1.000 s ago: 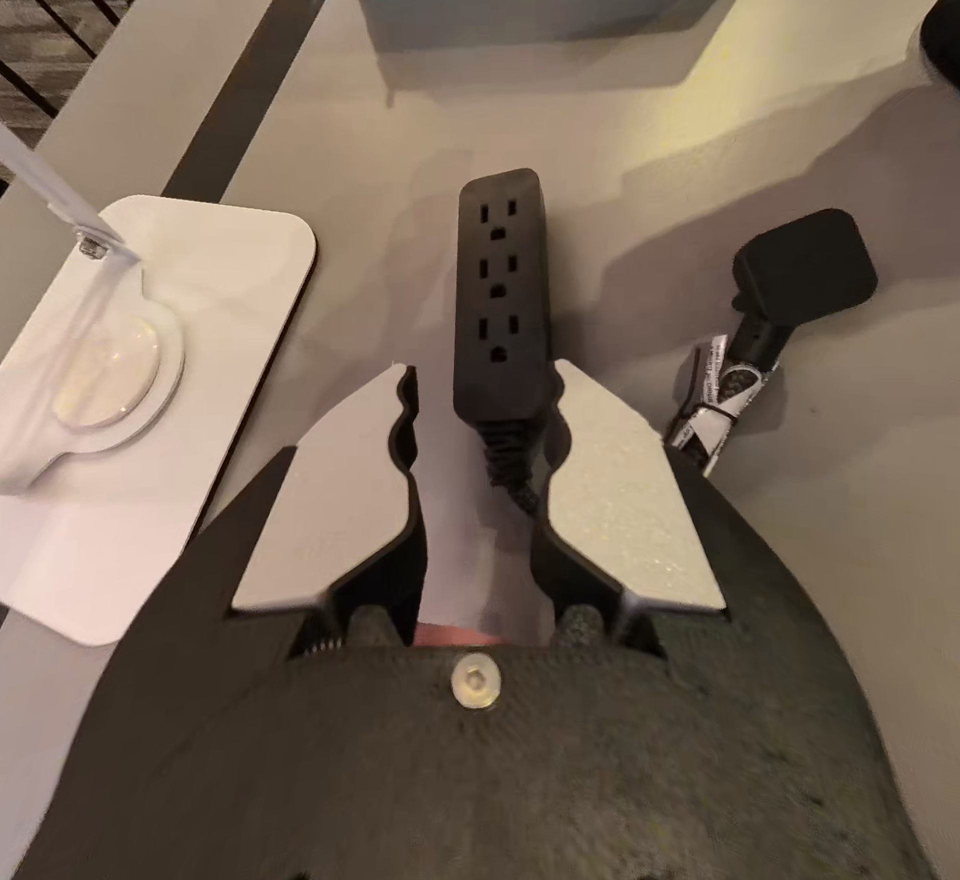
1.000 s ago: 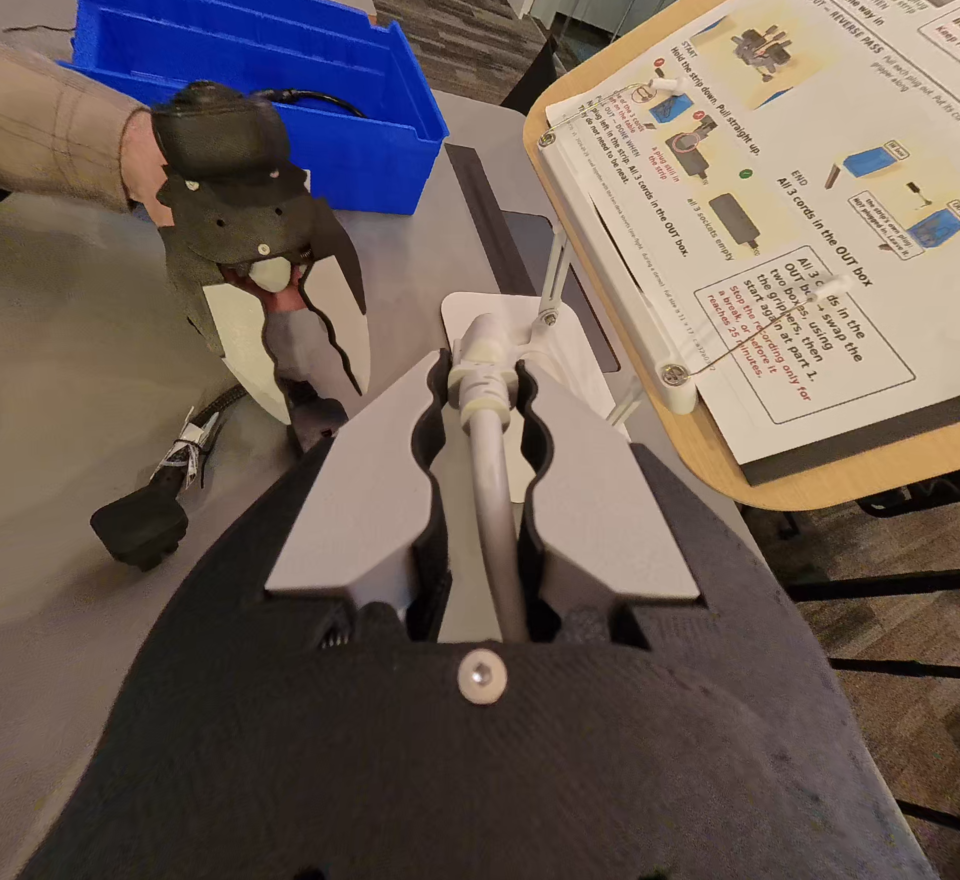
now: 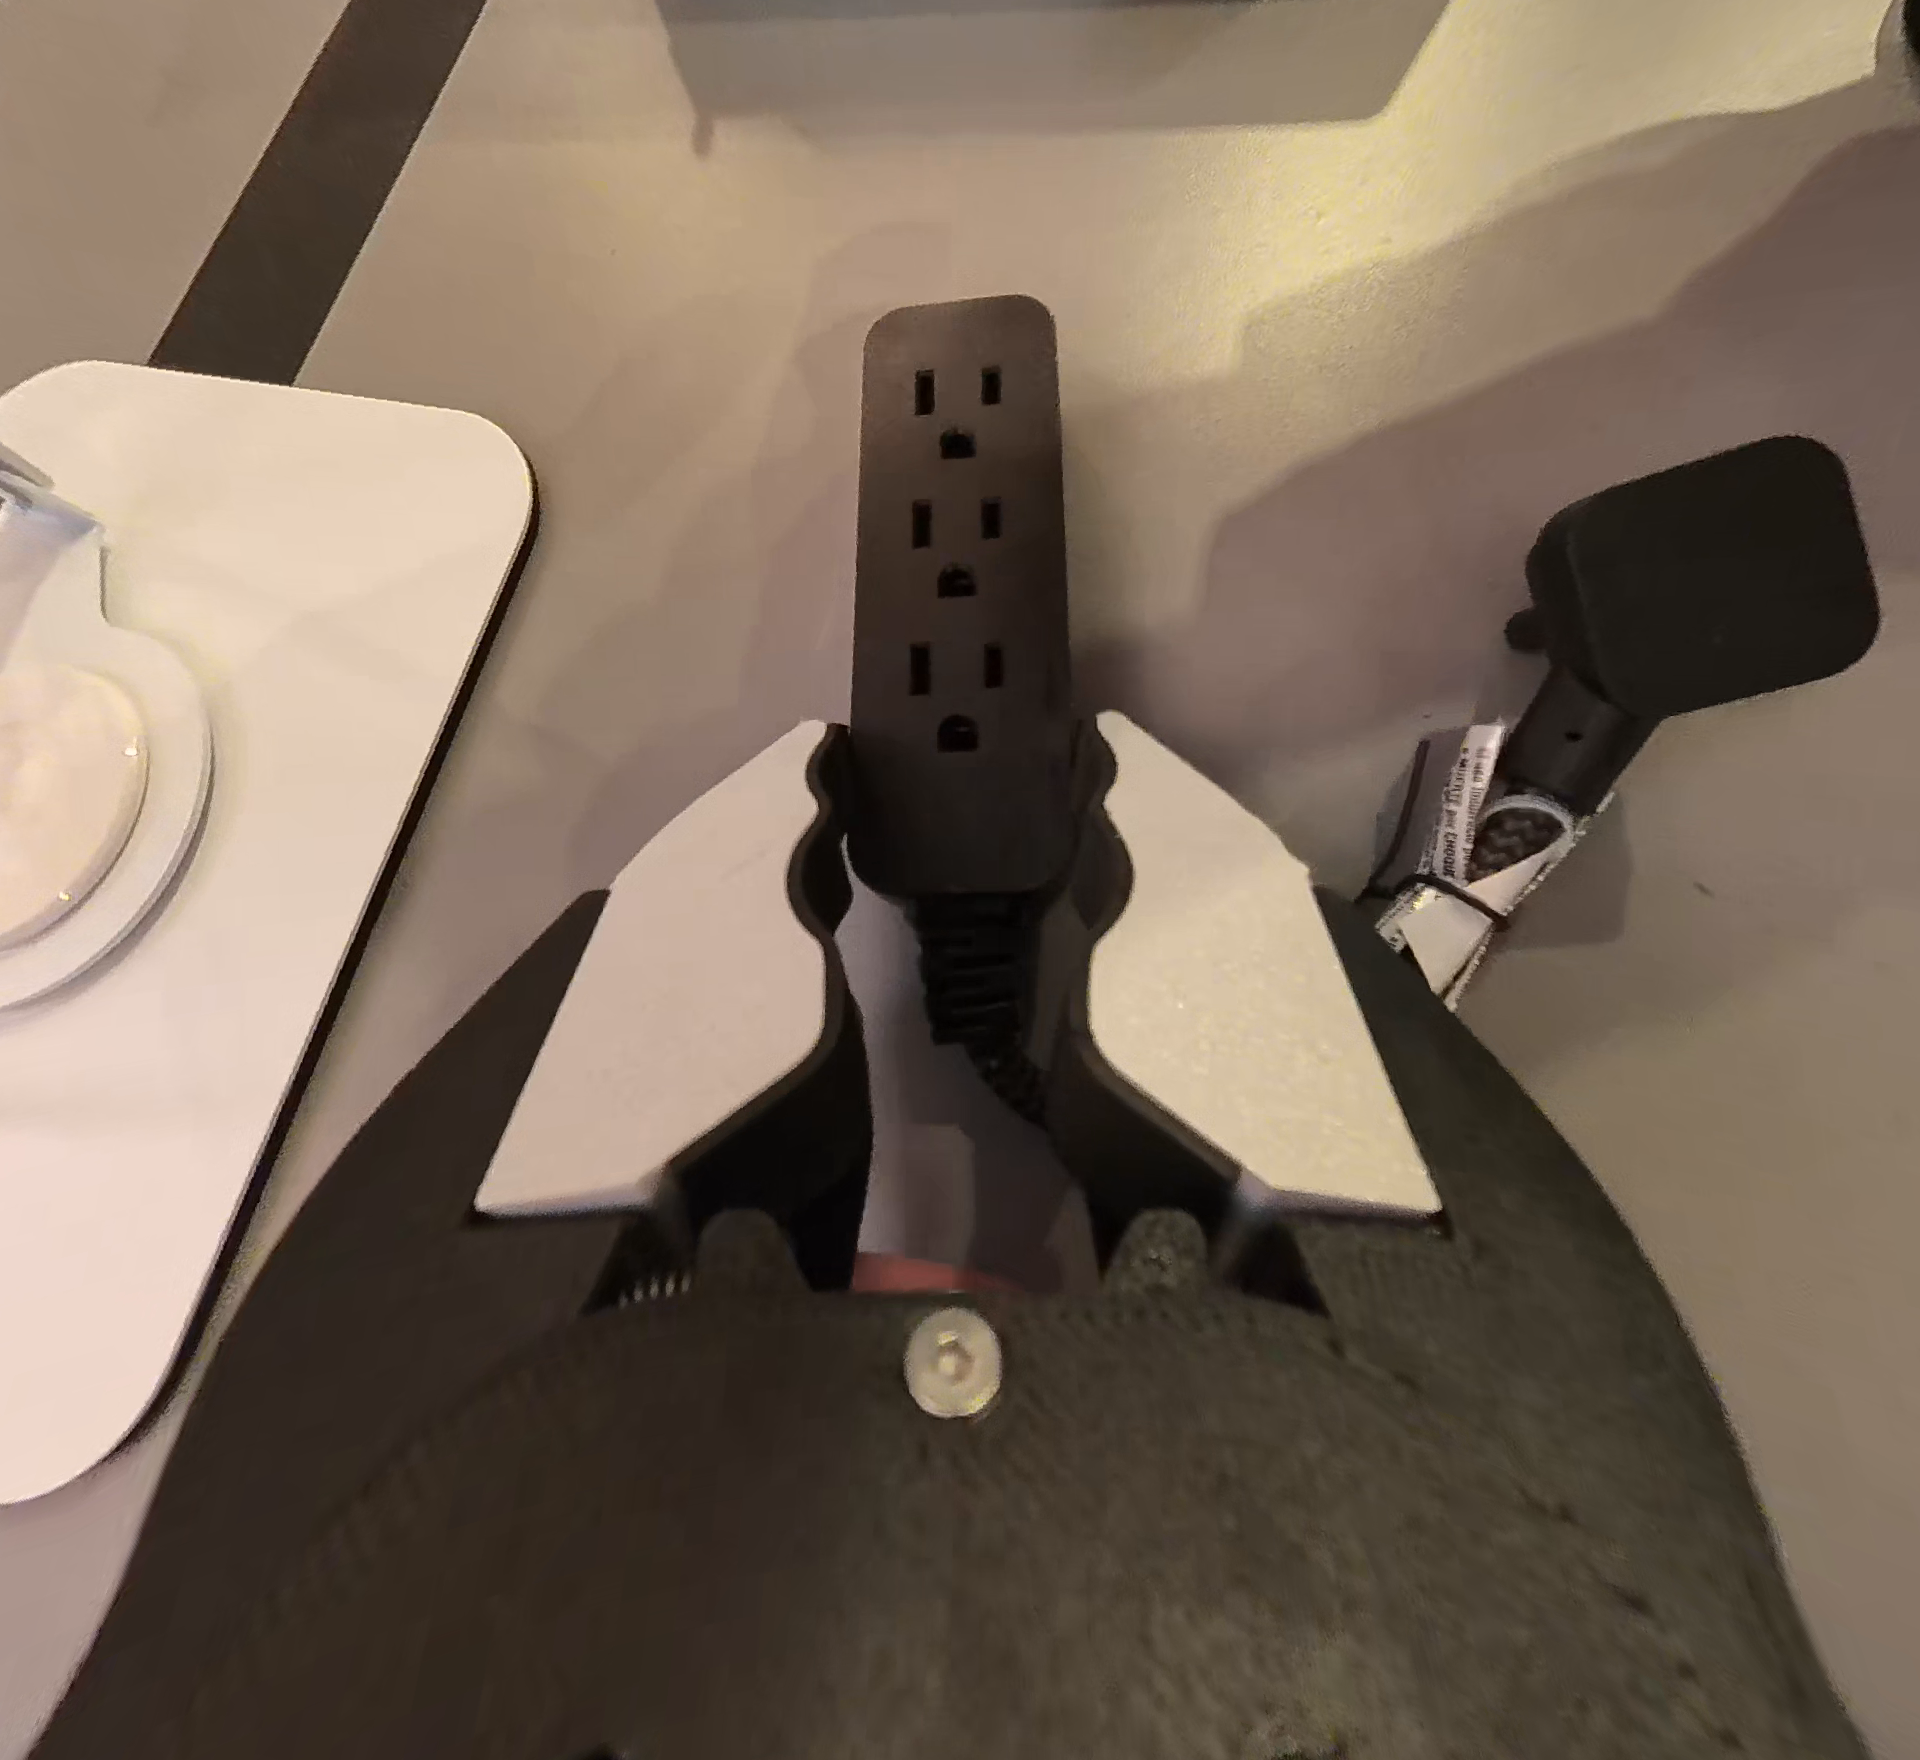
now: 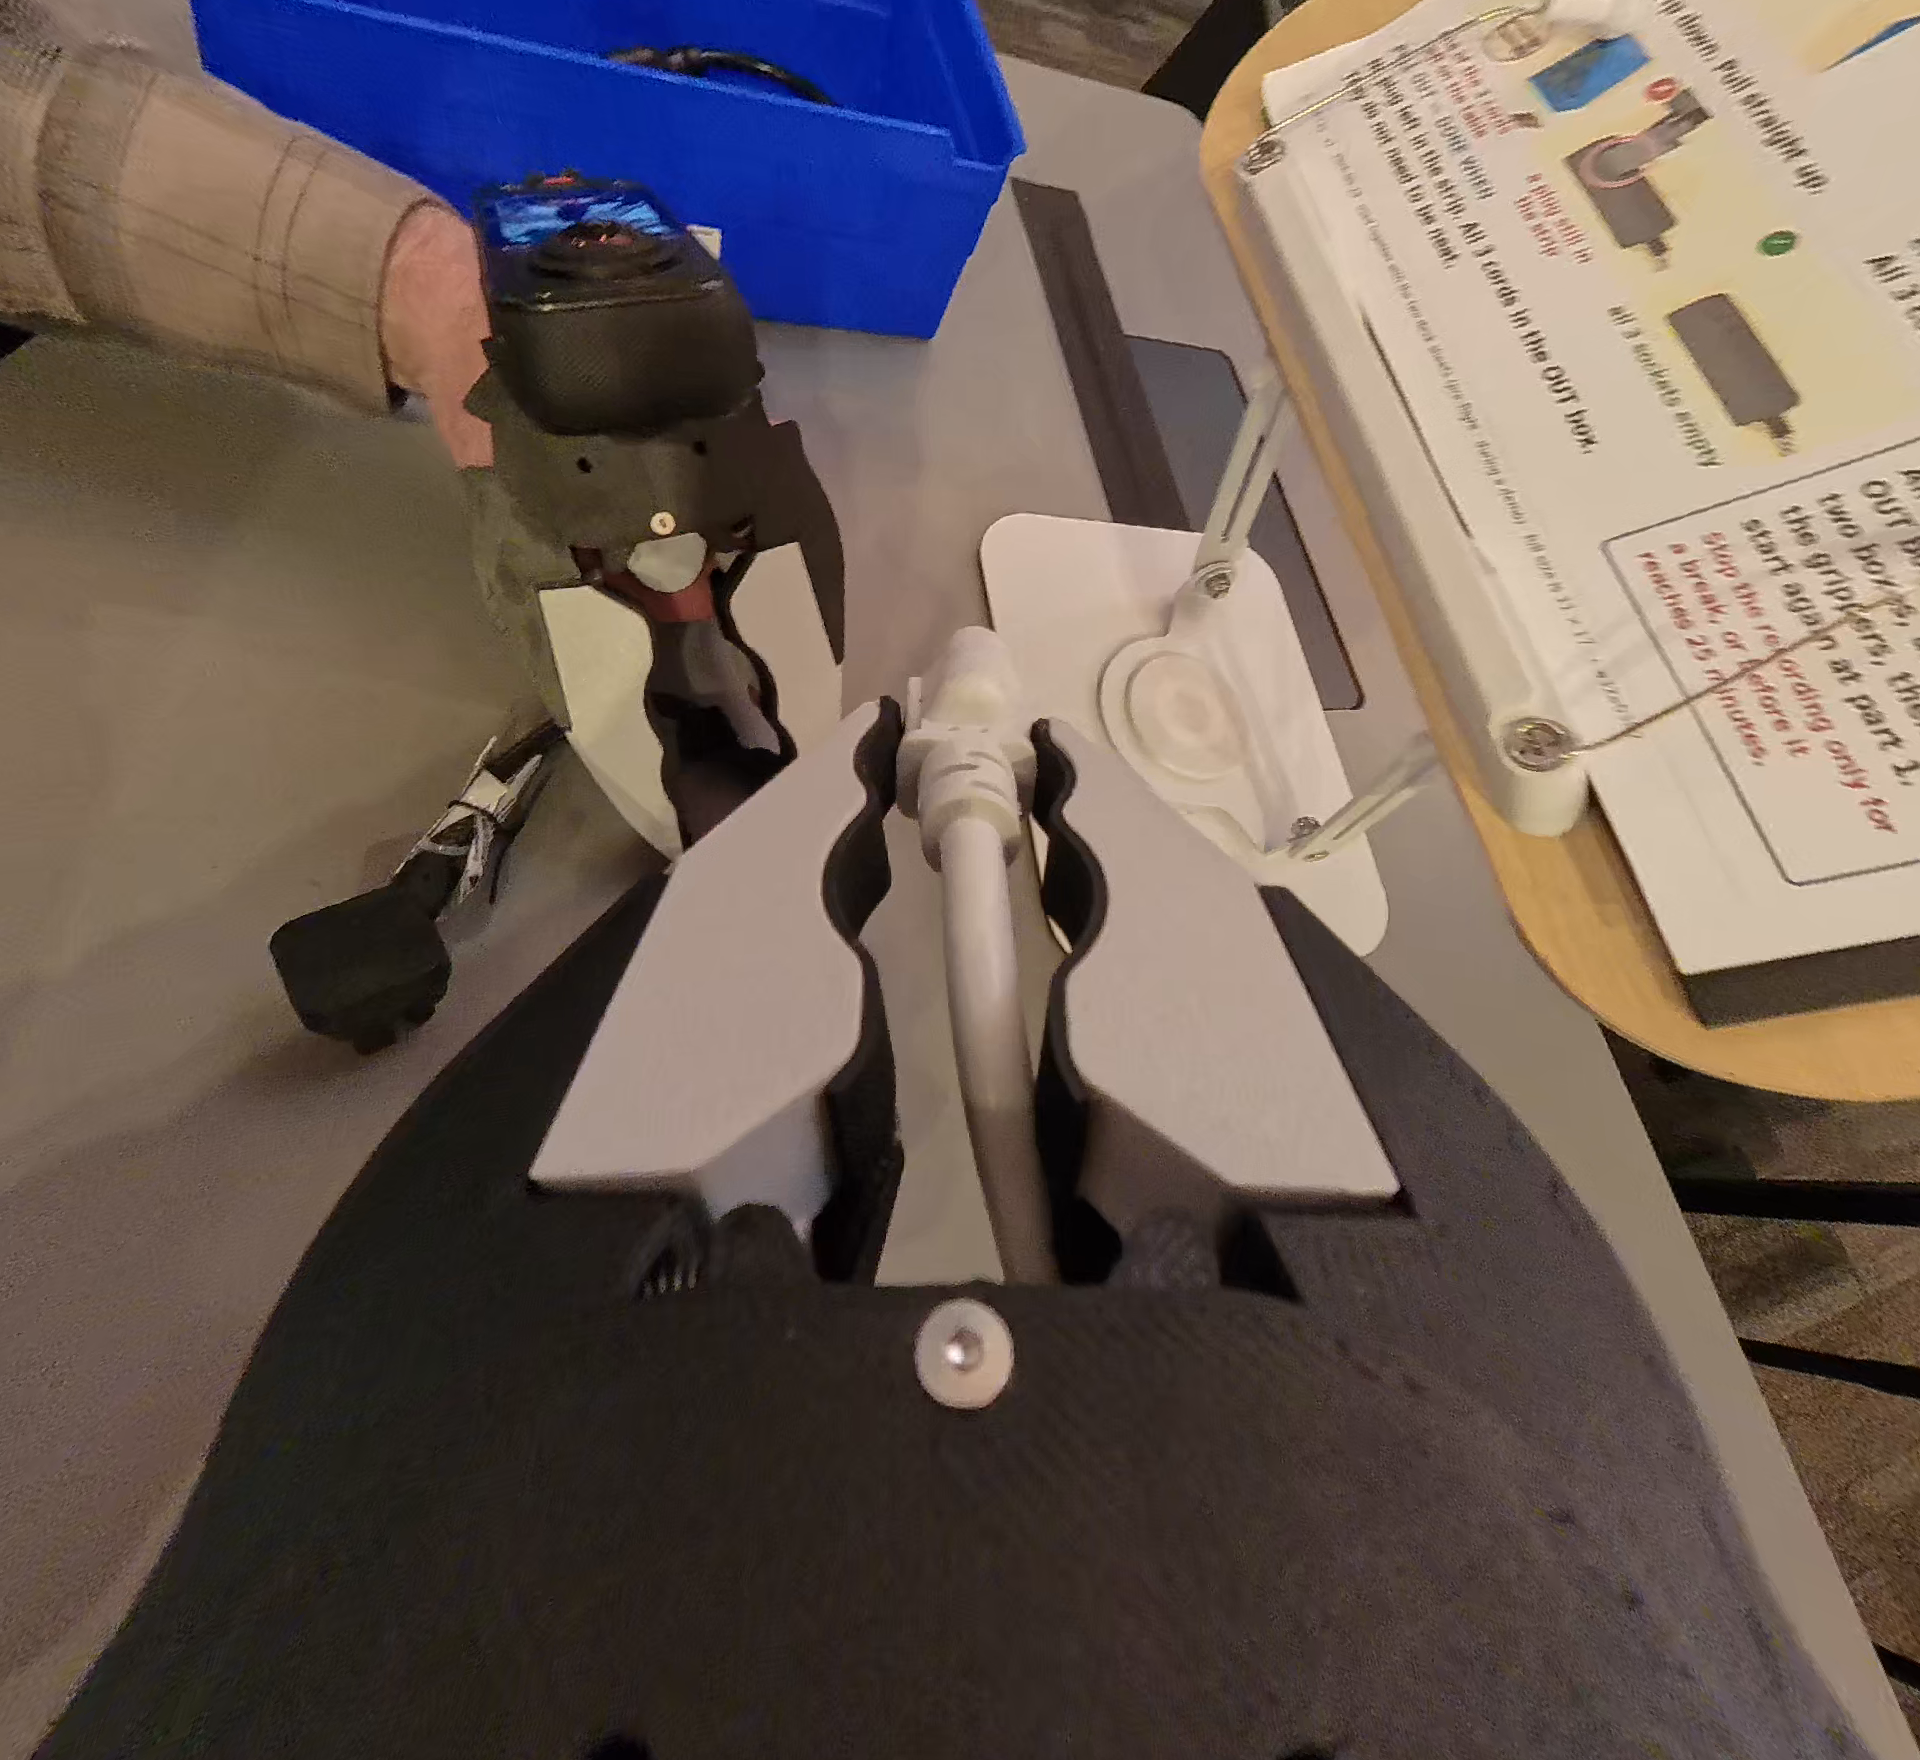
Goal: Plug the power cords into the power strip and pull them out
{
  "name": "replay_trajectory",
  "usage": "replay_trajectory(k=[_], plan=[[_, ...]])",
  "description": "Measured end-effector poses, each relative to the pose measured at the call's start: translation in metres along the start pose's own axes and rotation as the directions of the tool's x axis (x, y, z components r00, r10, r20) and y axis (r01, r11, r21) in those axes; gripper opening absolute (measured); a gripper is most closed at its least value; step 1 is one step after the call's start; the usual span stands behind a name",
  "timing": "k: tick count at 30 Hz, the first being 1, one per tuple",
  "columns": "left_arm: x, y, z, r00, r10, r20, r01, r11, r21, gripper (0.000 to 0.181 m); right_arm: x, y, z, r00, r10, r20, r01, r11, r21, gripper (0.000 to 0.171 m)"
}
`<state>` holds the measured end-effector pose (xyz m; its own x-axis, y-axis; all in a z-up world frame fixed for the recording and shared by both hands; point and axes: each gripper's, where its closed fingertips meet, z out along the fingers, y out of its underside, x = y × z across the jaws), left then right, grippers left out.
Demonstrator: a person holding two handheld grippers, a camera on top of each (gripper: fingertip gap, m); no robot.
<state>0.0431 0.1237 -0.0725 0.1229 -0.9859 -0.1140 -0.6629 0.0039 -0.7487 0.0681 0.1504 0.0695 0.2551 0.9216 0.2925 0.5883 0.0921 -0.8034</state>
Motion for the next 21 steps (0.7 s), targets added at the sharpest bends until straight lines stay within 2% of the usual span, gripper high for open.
replay_trajectory(k=[7,21], plan=[[-0.001,0.000,0.000,1.000,0.003,0.026,-0.003,1.000,0.004,0.043,-0.011,0.006,0.009,0.999,-0.003,0.052,0.005,0.999,-0.032,0.022],[-0.001,0.000,0.000,1.000,0.002,0.016,-0.002,1.000,0.006,0.042,-0.018,-0.002,0.009,0.994,0.019,0.108,-0.021,1.000,0.022,0.023]])
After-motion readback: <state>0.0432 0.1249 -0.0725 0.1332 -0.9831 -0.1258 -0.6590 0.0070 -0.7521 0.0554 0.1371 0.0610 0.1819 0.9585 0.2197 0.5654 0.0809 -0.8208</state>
